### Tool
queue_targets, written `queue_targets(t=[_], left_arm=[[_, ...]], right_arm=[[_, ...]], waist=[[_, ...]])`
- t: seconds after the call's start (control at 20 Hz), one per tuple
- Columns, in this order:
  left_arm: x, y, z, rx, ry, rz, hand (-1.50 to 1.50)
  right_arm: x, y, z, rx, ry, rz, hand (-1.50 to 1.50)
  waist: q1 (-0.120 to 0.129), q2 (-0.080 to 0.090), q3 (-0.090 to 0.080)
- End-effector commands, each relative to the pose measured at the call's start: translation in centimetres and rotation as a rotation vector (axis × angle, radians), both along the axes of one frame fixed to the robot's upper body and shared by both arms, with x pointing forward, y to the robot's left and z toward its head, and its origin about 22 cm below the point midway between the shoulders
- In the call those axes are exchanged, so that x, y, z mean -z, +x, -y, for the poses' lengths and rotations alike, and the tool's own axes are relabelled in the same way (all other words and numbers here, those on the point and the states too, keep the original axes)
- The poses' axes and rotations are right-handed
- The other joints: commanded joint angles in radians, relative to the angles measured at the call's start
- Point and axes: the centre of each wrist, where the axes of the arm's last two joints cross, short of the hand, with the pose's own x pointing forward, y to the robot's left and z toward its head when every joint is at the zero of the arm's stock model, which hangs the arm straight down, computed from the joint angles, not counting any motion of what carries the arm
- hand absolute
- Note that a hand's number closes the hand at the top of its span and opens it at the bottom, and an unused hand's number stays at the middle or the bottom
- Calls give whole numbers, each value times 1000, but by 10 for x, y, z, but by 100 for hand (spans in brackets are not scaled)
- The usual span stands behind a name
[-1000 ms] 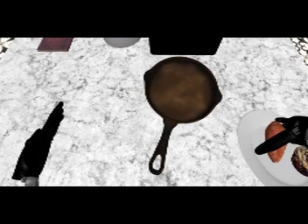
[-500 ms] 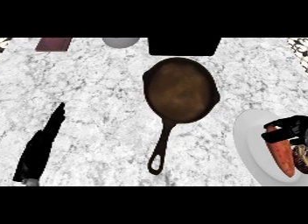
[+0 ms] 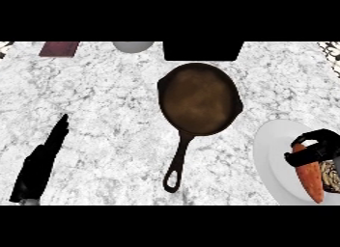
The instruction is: Pick the sweet potato from the plate and place it in the pan
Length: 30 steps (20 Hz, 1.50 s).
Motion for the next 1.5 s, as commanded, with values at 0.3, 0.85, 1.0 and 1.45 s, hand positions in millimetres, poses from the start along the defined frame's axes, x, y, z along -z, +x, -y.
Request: queue_targets(t=[0.3,0.85,1.0,1.45], left_arm=[[-5,3,-13,-10,8,13,0],[-5,16,12,1,-7,19,0],[-2,9,6,15,6,22,0],[3,8,1,33,3,15,0]], right_arm=[[-41,-8,2,-371,-436,433,150],[-129,19,-59,-501,-521,1004,150],[-128,35,-80,-514,-452,1013,150],[-117,99,-164,-516,-245,972,150]], waist=[[-5,2,12],[14,9,12],[21,10,12],[40,14,12]])
